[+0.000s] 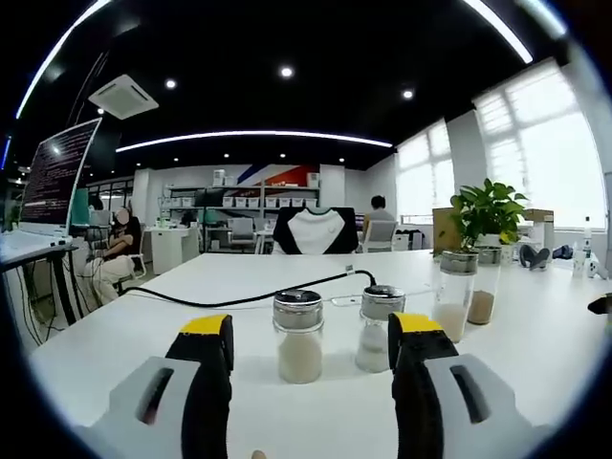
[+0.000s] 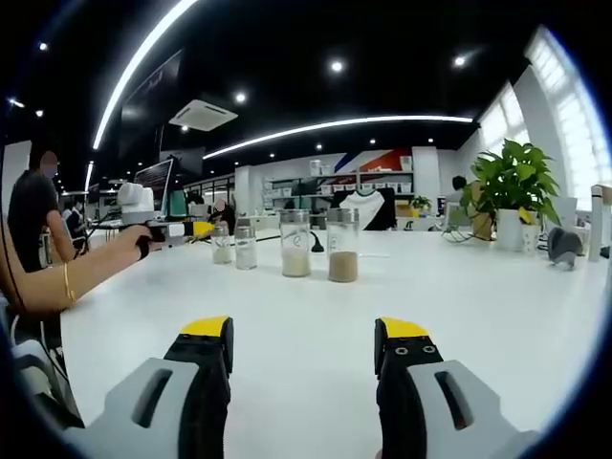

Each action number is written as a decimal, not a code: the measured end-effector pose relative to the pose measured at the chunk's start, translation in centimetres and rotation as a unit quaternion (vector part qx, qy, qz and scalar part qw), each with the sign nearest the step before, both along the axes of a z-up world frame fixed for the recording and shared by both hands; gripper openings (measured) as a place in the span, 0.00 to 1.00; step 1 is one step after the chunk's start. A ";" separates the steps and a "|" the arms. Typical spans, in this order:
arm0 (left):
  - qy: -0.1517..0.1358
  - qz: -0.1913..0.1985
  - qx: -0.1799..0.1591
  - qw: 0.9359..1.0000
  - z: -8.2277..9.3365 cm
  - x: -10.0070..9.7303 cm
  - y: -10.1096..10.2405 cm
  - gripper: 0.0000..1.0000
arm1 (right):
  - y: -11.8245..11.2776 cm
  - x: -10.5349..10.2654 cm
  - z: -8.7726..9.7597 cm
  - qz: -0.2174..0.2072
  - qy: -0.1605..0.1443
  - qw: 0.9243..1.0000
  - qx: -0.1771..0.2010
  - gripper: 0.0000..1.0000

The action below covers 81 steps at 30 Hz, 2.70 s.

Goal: Rotate the seasoning bottle until the label or dispensing opening points toward the visible target arrow and the bottle remains upright within the marked orientation range

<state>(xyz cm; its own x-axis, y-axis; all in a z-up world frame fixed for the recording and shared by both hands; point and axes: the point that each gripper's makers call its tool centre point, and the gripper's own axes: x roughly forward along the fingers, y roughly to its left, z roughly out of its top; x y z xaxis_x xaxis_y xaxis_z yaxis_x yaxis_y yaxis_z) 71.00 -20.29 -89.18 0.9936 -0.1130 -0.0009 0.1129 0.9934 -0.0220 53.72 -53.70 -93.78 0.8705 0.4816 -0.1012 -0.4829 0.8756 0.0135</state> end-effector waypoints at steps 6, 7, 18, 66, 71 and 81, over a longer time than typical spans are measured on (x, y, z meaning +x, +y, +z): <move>-0.010 0.008 -0.003 1.000 0.4 1.2 0.2 0.65 | 0.1 0.1 0.3 0.001 -0.001 1.000 0.000 0.59; -0.008 0.012 0.000 1.000 0.3 1.5 0.4 0.64 | 0.0 0.1 0.3 0.001 -0.002 1.000 0.000 0.59; 0.004 0.020 0.017 1.000 -0.1 4.2 0.6 0.62 | -0.5 0.4 1.2 -0.007 -0.008 1.000 -0.002 0.59; 0.013 0.024 0.015 1.000 -2.6 6.4 -0.1 0.38 | 0.2 0.0 0.5 -0.006 0.003 1.000 -0.008 0.55; 0.008 0.027 0.029 0.999 -2.6 6.3 -0.1 0.37 | 0.1 -0.1 0.4 -0.010 0.003 1.000 -0.007 0.55; 0.000 0.042 0.002 0.999 -2.1 5.9 0.1 0.37 | 0.3 -0.2 0.2 -0.006 0.004 1.000 -0.007 0.54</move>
